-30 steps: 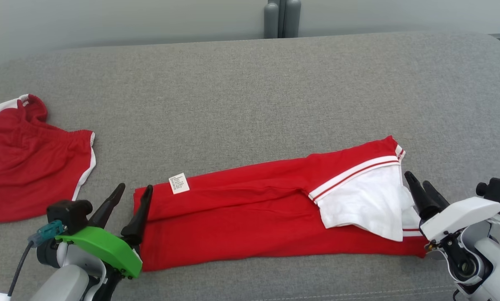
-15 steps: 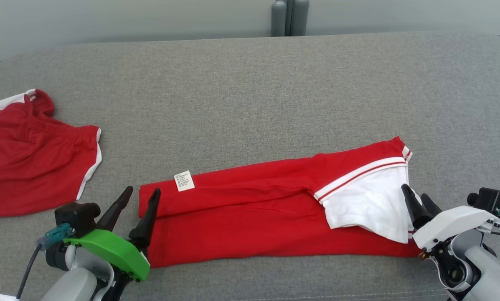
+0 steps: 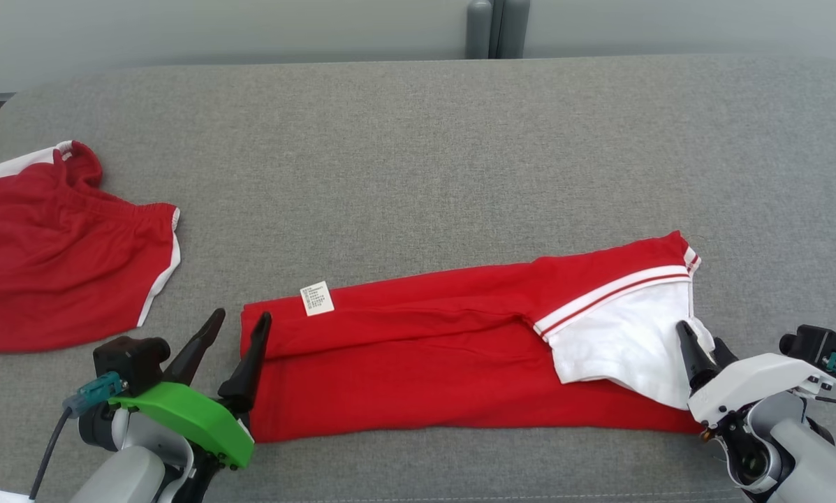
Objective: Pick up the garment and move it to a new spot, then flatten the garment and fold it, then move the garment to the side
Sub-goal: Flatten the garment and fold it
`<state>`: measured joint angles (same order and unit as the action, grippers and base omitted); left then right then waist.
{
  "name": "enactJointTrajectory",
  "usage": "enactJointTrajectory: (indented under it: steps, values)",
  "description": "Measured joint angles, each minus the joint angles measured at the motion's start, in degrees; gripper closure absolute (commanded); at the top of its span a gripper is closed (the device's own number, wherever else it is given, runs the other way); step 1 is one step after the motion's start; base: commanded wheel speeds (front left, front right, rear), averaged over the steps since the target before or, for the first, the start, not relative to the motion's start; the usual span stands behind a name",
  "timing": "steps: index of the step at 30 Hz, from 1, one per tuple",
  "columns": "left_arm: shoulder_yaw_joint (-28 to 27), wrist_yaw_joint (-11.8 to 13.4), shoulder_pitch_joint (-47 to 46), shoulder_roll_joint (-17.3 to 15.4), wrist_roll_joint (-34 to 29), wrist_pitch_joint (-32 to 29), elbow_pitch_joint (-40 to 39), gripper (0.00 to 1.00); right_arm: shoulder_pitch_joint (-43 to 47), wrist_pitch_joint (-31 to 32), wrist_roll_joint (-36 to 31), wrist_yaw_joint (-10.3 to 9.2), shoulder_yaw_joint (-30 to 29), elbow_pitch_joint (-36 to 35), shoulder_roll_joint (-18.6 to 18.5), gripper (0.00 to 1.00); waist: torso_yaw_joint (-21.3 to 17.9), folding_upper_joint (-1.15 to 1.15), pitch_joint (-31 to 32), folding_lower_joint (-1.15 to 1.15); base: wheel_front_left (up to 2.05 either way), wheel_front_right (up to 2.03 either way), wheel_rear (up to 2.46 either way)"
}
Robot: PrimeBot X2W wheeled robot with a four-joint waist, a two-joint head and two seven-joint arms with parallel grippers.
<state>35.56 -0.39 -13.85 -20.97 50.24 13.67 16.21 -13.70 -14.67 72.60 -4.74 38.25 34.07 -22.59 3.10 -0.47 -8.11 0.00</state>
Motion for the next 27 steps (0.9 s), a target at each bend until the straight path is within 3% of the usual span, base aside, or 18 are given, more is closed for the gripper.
enactJointTrajectory:
  steps: [8,9,10,11,12,13,14,27]
  values:
    - [0.0,0.4,0.0,0.0,0.0,0.0,-0.1,0.00,-1.7,0.3,-0.4,-0.41,1.6,1.7,1.3,0.00,0.5,0.00,0.0,0.00,0.00,0.00,0.00]
    - [0.0,0.4,0.0,0.0,0.0,0.0,-0.2,0.00,-1.9,0.5,-0.5,-0.31,1.8,1.8,1.4,0.25,0.6,0.00,-0.1,0.00,0.00,0.00,0.00]
    - [0.0,0.4,0.0,0.0,0.0,0.0,-0.2,0.00,-2.1,0.7,-0.5,-0.21,2.1,1.9,1.5,0.25,0.6,0.00,-0.1,0.00,0.00,0.00,0.00]
    - [0.0,0.5,0.0,0.0,0.0,0.0,-0.2,0.00,-2.3,0.9,-0.5,0.18,2.2,2.0,1.7,0.55,0.7,0.00,-0.1,0.00,0.00,0.00,0.00]
    - [0.0,0.5,0.0,0.0,0.0,0.0,-0.2,0.00,-2.4,1.2,-0.5,0.24,2.3,2.1,1.9,0.67,0.7,0.00,-0.1,0.00,0.00,0.00,0.00]
    - [0.0,0.5,0.0,0.0,0.0,0.0,-0.2,0.00,-2.6,1.2,-0.5,0.45,2.5,2.2,2.0,0.90,0.8,0.00,-0.1,0.00,0.00,0.00,0.00]
    - [0.0,0.5,0.0,0.0,0.0,0.0,-0.3,0.00,-2.7,1.4,-0.5,0.69,2.5,2.4,2.3,1.00,0.8,0.00,-0.1,0.00,0.00,0.00,0.00]
    - [-0.1,0.5,0.1,0.0,0.0,0.0,-0.5,0.00,-3.9,1.6,-0.5,3.12,0.4,3.4,2.7,1.00,0.7,0.00,0.1,0.00,0.00,0.00,0.00]
